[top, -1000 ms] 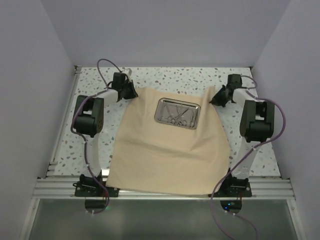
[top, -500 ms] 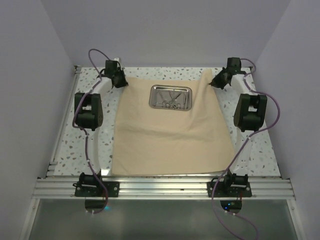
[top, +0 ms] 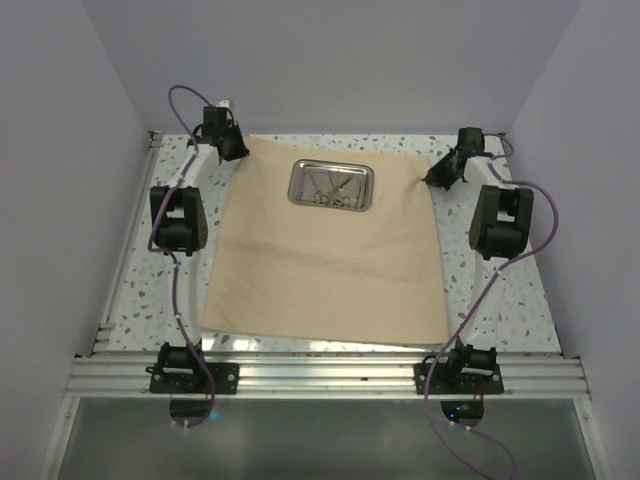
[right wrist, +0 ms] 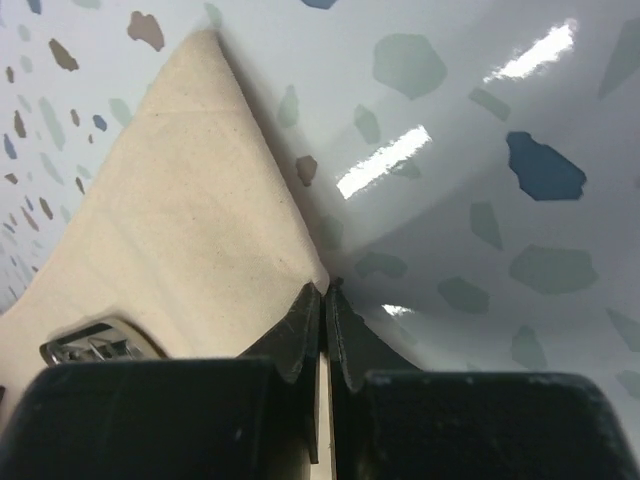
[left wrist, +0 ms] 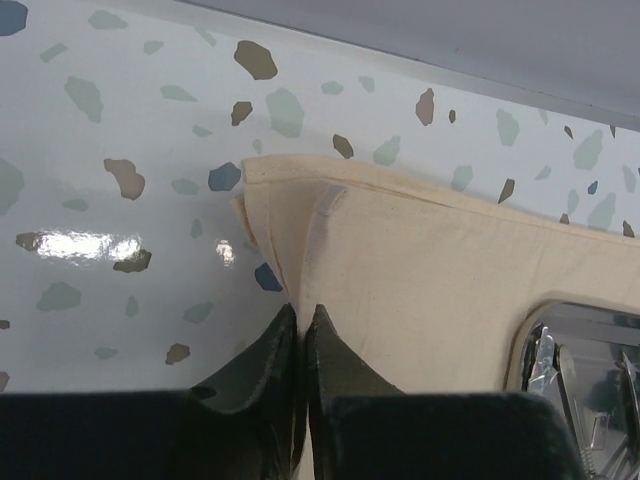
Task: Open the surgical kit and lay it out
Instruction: Smooth out the surgical kit at the center of the board.
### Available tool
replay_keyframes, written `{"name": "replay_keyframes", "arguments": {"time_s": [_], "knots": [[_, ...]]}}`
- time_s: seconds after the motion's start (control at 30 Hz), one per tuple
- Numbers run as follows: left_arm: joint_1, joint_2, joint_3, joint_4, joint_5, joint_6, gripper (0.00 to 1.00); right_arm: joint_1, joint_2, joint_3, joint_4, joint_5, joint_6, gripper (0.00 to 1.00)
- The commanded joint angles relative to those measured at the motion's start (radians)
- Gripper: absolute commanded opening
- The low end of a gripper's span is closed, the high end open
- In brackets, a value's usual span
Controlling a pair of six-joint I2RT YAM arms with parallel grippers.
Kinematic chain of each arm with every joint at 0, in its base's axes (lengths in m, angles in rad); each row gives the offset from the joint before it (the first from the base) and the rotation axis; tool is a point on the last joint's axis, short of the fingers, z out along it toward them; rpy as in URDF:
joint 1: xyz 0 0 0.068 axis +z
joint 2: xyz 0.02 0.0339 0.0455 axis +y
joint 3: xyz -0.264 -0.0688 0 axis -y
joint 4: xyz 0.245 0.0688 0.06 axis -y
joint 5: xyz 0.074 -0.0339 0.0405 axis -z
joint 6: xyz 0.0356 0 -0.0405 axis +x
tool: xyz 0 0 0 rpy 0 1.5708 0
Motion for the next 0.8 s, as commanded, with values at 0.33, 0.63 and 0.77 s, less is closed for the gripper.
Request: {"name": "replay_keyframes", "arguments": {"time_s": [0.33,0.63,0.77], "knots": [[0.022,-0.184,-0.216,0.074,-0.139,-0.008,1.00,-0.020,0.003,0.066,-0.029,-0.051,-0.052,0.75],[-0.062,-0.627,-0.689,0.194,-0.164,-0.019,1.00,-0.026,-0.255,-0.101,0.005,-0.017,-0.112,0.93],[-0.123,-0.779,-1.000,0.485,0.036,-0.076,1.00,0.008,-0.415,-0.314,0.091,-0.053,-0.118,0.92]]}}
